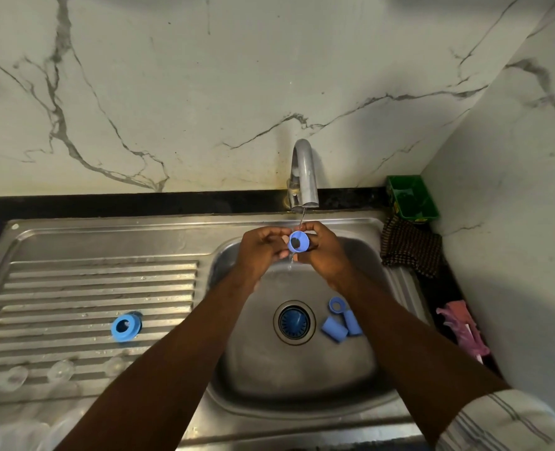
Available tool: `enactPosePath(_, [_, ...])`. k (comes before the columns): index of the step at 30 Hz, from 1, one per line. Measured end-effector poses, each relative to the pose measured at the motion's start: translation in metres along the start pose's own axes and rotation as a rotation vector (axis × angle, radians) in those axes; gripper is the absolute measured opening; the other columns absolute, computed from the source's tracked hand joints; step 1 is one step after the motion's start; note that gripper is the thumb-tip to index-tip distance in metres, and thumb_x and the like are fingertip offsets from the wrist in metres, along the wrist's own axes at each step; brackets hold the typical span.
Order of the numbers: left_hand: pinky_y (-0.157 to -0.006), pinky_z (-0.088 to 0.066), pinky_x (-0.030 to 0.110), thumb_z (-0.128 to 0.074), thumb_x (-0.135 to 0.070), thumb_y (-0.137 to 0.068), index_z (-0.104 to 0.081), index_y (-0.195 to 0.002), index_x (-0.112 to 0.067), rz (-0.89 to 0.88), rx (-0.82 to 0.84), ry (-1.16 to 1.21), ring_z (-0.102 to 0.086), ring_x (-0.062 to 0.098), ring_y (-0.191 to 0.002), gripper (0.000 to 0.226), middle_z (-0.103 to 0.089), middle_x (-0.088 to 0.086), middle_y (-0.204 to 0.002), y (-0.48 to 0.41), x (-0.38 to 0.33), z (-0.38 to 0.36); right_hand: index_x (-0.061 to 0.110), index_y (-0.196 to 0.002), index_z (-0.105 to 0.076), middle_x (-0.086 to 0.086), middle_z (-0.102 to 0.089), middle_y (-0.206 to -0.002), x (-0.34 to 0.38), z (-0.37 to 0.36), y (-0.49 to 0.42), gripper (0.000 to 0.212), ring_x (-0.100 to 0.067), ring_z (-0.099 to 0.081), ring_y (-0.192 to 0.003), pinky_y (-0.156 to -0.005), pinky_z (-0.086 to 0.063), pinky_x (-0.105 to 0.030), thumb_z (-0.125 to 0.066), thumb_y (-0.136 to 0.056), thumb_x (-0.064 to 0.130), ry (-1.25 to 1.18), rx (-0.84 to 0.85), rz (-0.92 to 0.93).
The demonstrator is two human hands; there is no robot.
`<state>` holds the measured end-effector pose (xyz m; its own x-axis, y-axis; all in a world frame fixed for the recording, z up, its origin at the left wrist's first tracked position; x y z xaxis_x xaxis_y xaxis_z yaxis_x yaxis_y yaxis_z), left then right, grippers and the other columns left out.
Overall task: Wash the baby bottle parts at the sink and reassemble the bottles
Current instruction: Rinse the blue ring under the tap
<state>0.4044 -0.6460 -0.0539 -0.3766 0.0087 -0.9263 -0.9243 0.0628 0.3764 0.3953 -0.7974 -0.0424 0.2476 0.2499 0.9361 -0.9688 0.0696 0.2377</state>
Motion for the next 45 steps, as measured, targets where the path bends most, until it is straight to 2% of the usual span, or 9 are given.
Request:
enactPosePath(9, [-0.079, -0.061, 0.025, -0.079, -0.013, -0.085, -0.074, -0.106, -0.012, -0.143, -0.066, -0.257, -0.073, 0.014, -0.086, 0.022, -0.076, 0.002, -0.099, -0.008, -0.015, 0.007, 0.007, -0.124, -0.062, -0.013, -0.069, -0.117, -0.009, -0.009, -0.010, 0.048, -0.029, -0.067, -0.107, -0.095, -0.055, -0.048, -0.075, -0.079, -0.003, -0.033, 0.043, -0.108])
enactPosePath(11, [-0.072, -0.057, 0.014, -0.077, -0.015, -0.087, -0.073, -0.104, -0.012, -0.130, -0.083, -0.274, -0.071, 0.008, -0.081, 0.018, -0.075, -0.002, -0.095, -0.009, -0.014, 0.010, 0.008, -0.125, -0.062, -0.012, -0.070, -0.116, -0.011, -0.011, -0.009, 0.048, -0.028, -0.068, -0.106, -0.095, -0.056, -0.048, -0.075, -0.080, -0.002, -0.083, 0.069, -0.115])
enactPosePath(15, [-0.090, -0.060, 0.042, -0.074, -0.018, -0.090, -0.074, -0.108, -0.012, 0.033, -0.033, -0.144, -0.075, 0.024, -0.091, 0.019, -0.077, 0.006, -0.095, -0.012, 0.014, 0.013, 0.004, -0.117, -0.063, -0.014, -0.069, -0.113, -0.022, -0.017, -0.005, 0.033, -0.028, -0.068, -0.103, -0.092, -0.058, -0.042, -0.073, -0.086, 0.006, -0.090, 0.124, -0.190])
enactPosePath(20, [-0.093, -0.058, 0.035, -0.064, -0.005, -0.095, -0.069, -0.105, -0.005, 0.249, 0.082, 0.051, -0.073, 0.021, -0.097, 0.012, -0.075, 0.014, -0.108, -0.001, 0.048, 0.003, 0.006, -0.103, -0.065, -0.008, -0.068, -0.088, -0.032, -0.013, 0.003, 0.020, -0.017, -0.066, -0.076, -0.073, -0.057, -0.030, -0.073, -0.085, 0.004, 0.078, 0.179, -0.195])
enactPosePath(24, [-0.076, -0.061, 0.028, -0.064, -0.001, -0.093, -0.068, -0.109, -0.005, 0.272, 0.152, 0.052, -0.075, 0.018, -0.086, 0.017, -0.076, 0.012, -0.100, 0.003, 0.053, -0.010, -0.003, -0.105, -0.066, -0.011, -0.067, -0.089, -0.025, -0.004, 0.001, 0.034, -0.021, -0.062, -0.079, -0.069, -0.051, -0.028, -0.081, -0.074, -0.001, 0.222, 0.109, -0.063])
enactPosePath(30, [-0.085, -0.060, 0.038, -0.069, -0.001, -0.090, -0.070, -0.113, -0.008, 0.156, 0.127, 0.037, -0.075, 0.023, -0.093, 0.024, -0.075, 0.014, -0.107, -0.006, 0.040, -0.020, 0.007, -0.100, -0.068, -0.002, -0.068, -0.094, 0.001, 0.010, -0.002, 0.031, -0.019, -0.063, -0.086, -0.077, -0.050, -0.032, -0.076, -0.072, -0.004, 0.384, -0.029, 0.174])
enactPosePath(35, [-0.077, -0.061, 0.031, -0.070, -0.007, -0.091, -0.070, -0.115, -0.012, -0.006, 0.088, -0.025, -0.074, 0.022, -0.091, 0.025, -0.075, 0.009, -0.102, -0.004, 0.005, -0.014, 0.011, -0.110, -0.061, -0.002, -0.069, -0.101, -0.004, 0.013, 0.000, 0.038, -0.018, -0.067, -0.091, -0.079, -0.055, -0.033, -0.082, -0.079, 0.017, 0.159, -0.040, 0.072])
enactPosePath(40, [-0.084, -0.057, 0.033, -0.054, -0.019, -0.103, -0.068, -0.118, -0.007, 0.077, 0.068, -0.100, -0.070, 0.026, -0.099, 0.023, -0.073, 0.014, -0.107, 0.014, 0.013, 0.000, 0.010, -0.115, -0.065, -0.012, -0.073, -0.104, -0.023, -0.018, 0.029, 0.033, -0.023, -0.069, -0.079, -0.071, -0.057, -0.037, -0.054, -0.100, 0.038, -0.034, 0.203, -0.268])
enactPosePath(45, [-0.075, -0.058, 0.027, -0.061, -0.017, -0.099, -0.065, -0.124, -0.009, 0.067, 0.117, -0.183, -0.068, 0.022, -0.094, 0.026, -0.071, 0.015, -0.113, 0.045, 0.027, 0.011, 0.008, -0.109, -0.070, -0.010, -0.076, -0.098, -0.031, -0.031, 0.056, 0.046, -0.022, -0.068, -0.078, -0.073, -0.053, -0.035, -0.049, -0.100, 0.048, -0.049, 0.286, -0.335])
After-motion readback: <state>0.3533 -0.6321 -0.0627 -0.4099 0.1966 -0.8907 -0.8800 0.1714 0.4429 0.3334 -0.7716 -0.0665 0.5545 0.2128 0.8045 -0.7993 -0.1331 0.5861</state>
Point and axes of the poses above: each hand's wrist, its own y-axis away from the middle knuckle, its own z-axis out of the back of the hand, x = y × z, the point moved 9 cm from there along -y, towards the middle knuckle
